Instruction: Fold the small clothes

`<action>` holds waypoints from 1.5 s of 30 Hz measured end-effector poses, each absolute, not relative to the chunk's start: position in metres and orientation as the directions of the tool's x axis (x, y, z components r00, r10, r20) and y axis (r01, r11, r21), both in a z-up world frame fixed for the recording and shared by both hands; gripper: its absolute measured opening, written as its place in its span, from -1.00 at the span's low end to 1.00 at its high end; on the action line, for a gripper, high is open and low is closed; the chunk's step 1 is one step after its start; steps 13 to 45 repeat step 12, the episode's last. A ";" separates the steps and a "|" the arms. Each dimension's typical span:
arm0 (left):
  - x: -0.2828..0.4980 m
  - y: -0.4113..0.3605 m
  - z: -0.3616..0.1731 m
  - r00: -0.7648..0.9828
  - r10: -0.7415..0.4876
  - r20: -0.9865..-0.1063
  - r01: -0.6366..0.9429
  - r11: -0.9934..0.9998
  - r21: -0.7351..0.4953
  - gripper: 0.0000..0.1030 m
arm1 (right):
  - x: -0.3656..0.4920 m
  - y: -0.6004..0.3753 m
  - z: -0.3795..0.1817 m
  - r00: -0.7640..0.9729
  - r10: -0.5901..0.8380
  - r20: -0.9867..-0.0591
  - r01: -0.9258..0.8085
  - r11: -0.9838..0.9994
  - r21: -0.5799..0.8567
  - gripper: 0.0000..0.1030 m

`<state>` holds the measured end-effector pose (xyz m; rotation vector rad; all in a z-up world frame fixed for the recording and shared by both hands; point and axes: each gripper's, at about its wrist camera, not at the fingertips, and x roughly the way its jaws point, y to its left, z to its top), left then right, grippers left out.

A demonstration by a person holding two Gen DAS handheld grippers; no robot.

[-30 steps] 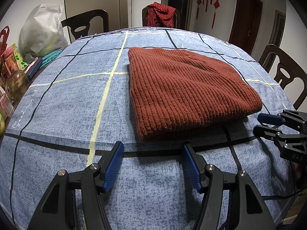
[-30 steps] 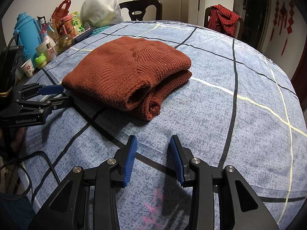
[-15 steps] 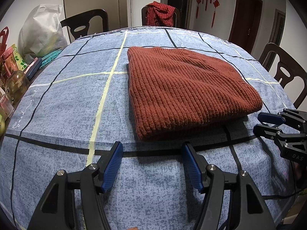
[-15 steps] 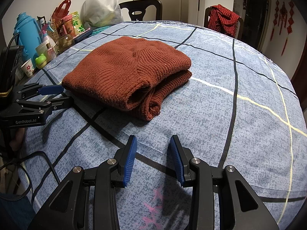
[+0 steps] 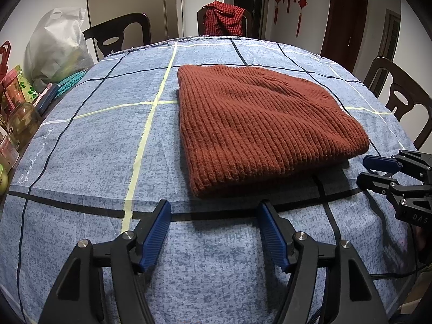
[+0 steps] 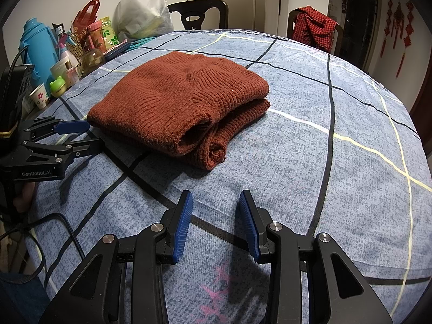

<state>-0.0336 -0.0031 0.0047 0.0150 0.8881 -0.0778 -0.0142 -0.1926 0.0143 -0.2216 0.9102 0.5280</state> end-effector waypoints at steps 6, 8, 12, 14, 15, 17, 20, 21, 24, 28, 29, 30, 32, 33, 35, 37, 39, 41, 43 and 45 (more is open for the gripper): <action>-0.034 -0.003 0.005 0.628 -0.063 -0.775 0.073 0.997 -0.022 0.35 | -0.014 -0.193 0.014 0.498 0.341 -0.798 -0.523 0.851 0.037 -0.28; -0.034 -0.003 0.005 0.629 -0.064 -0.775 0.073 0.997 -0.023 0.35 | -0.014 -0.193 0.014 0.498 0.341 -0.798 -0.523 0.851 0.037 -0.28; -0.034 -0.002 0.005 0.628 -0.064 -0.776 0.072 0.997 -0.024 0.36 | -0.014 -0.193 0.014 0.498 0.341 -0.798 -0.523 0.851 0.037 -0.28; -0.034 -0.002 0.005 0.628 -0.064 -0.776 0.072 0.997 -0.024 0.36 | -0.014 -0.193 0.014 0.498 0.341 -0.798 -0.523 0.851 0.037 -0.28; -0.034 -0.002 0.005 0.628 -0.064 -0.776 0.072 0.997 -0.024 0.36 | -0.014 -0.193 0.014 0.498 0.341 -0.798 -0.523 0.851 0.037 -0.28; -0.034 -0.002 0.005 0.628 -0.064 -0.776 0.072 0.997 -0.024 0.36 | -0.014 -0.193 0.014 0.498 0.341 -0.798 -0.523 0.851 0.037 -0.28; -0.034 -0.002 0.005 0.628 -0.064 -0.776 0.072 0.997 -0.024 0.36 | -0.014 -0.193 0.014 0.498 0.341 -0.798 -0.523 0.851 0.037 -0.28; -0.034 -0.002 0.005 0.628 -0.064 -0.776 0.072 0.997 -0.024 0.36 | -0.014 -0.193 0.014 0.498 0.341 -0.798 -0.523 0.851 0.037 -0.28; -0.034 -0.002 0.005 0.628 -0.064 -0.776 0.072 0.997 -0.024 0.36 | -0.014 -0.193 0.014 0.498 0.341 -0.798 -0.523 0.851 0.037 -0.28; -0.034 -0.002 0.005 0.628 -0.064 -0.776 0.072 0.997 -0.024 0.36 | -0.014 -0.193 0.014 0.498 0.341 -0.798 -0.523 0.851 0.037 -0.28; -0.034 -0.002 0.005 0.628 -0.064 -0.776 0.072 0.997 -0.024 0.36 | -0.014 -0.193 0.014 0.498 0.341 -0.798 -0.523 0.851 0.037 -0.28; -0.034 -0.002 0.005 0.628 -0.064 -0.776 0.072 0.997 -0.024 0.36 | -0.014 -0.193 0.014 0.498 0.341 -0.798 -0.523 0.851 0.037 -0.28; -0.034 -0.002 0.005 0.628 -0.064 -0.776 0.072 0.997 -0.024 0.36 | -0.014 -0.193 0.014 0.498 0.341 -0.798 -0.523 0.851 0.037 -0.28; -0.034 -0.002 0.005 0.628 -0.064 -0.776 0.072 0.997 -0.024 0.36 | -0.014 -0.193 0.014 0.498 0.341 -0.798 -0.523 0.851 0.037 -0.28; -0.034 -0.002 0.005 0.628 -0.064 -0.776 0.072 0.997 -0.024 0.36 | -0.014 -0.193 0.014 0.498 0.341 -0.798 -0.523 0.851 0.037 -0.28; -0.034 -0.002 0.005 0.628 -0.064 -0.776 0.072 0.997 -0.024 0.36 | -0.014 -0.193 0.014 0.498 0.341 -0.798 -0.523 0.851 0.037 -0.28; -0.034 -0.002 0.005 0.628 -0.064 -0.776 0.072 0.997 -0.024 0.36 | -0.014 -0.193 0.014 0.498 0.341 -0.798 -0.523 0.851 0.037 -0.28; -0.034 -0.002 0.005 0.628 -0.064 -0.776 0.072 0.997 -0.024 0.36 | -0.014 -0.193 0.014 0.498 0.341 -0.798 -0.523 0.851 0.037 -0.28; -0.034 -0.002 0.005 0.628 -0.064 -0.776 0.072 0.997 -0.024 0.36 | -0.014 -0.193 0.014 0.498 0.341 -0.798 -0.523 0.851 0.037 -0.28; -0.034 -0.002 0.005 0.628 -0.064 -0.776 0.072 0.997 -0.024 0.36 | -0.014 -0.193 0.014 0.498 0.341 -0.798 -0.523 0.851 0.037 -0.28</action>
